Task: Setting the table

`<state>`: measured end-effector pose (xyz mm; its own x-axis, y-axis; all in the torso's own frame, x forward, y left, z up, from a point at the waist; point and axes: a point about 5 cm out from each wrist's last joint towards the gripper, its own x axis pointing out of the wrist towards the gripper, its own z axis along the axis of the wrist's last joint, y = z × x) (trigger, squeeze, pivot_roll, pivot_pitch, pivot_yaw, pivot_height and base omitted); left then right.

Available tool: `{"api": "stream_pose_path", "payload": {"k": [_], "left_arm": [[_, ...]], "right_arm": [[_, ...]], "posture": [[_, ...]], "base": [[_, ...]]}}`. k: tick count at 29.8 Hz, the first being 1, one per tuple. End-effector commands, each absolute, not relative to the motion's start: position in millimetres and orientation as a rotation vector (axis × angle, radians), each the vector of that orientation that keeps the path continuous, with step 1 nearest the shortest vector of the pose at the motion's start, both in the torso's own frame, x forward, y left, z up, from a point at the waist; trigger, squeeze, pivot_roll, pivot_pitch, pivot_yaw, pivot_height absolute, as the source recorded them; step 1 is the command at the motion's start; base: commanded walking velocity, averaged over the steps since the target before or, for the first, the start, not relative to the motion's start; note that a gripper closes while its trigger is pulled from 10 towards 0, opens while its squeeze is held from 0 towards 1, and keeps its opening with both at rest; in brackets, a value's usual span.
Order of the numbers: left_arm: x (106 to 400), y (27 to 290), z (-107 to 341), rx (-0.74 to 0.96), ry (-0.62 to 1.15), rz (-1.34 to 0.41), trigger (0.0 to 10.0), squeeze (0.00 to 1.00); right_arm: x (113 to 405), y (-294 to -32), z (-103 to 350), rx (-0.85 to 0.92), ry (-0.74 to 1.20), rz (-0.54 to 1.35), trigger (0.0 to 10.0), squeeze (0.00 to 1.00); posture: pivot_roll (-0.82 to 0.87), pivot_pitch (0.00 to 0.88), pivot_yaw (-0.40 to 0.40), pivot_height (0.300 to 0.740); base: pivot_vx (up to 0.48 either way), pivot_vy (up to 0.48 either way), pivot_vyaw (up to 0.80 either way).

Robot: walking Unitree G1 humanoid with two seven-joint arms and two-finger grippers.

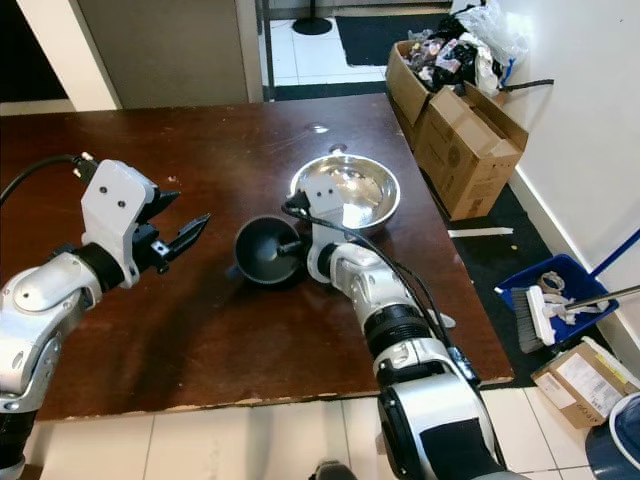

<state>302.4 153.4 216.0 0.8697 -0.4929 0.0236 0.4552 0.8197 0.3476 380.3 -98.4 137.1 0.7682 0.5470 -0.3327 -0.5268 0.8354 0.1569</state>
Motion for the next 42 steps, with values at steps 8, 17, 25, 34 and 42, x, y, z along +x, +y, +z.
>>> {"api": "stream_pose_path", "payload": {"k": [8, 17, 25, 34, 42], "left_arm": [[299, 153, 210, 0.336, -0.087, -0.498, 10.0, 0.0], [299, 150, 207, 0.329, -0.081, -0.505, 10.0, 0.0], [300, 145, 206, 0.321, -0.081, -0.518, 10.0, 0.0], [299, 144, 205, 0.315, -0.08, -0.521, 10.0, 0.0], [298, 143, 205, 0.316, -0.08, -0.522, 10.0, 0.0]], "right_arm": [[384, -116, 135, 0.084, 0.422, 0.494, 10.0, 0.0], [385, -126, 140, 0.171, 0.405, 0.439, 10.0, 0.89], [389, -130, 156, 0.242, 0.344, 0.435, 10.0, 1.0], [392, -136, 160, 0.246, 0.33, 0.379, 10.0, 1.0], [380, -120, 157, 0.165, 0.304, 0.551, 10.0, 0.0]], "posture": [[-0.07, 0.063, 0.074, 0.74], [-0.09, 0.066, 0.08, 0.74], [-0.1, 0.063, 0.082, 0.74], [-0.1, 0.062, 0.082, 0.74], [-0.1, 0.066, 0.079, 0.74]], "base": [[0.0, 0.0, 0.0], [0.0, 0.0, 0.0], [0.0, 0.0, 0.0], [0.0, 0.0, 0.0], [0.0, 0.0, 0.0]]}}
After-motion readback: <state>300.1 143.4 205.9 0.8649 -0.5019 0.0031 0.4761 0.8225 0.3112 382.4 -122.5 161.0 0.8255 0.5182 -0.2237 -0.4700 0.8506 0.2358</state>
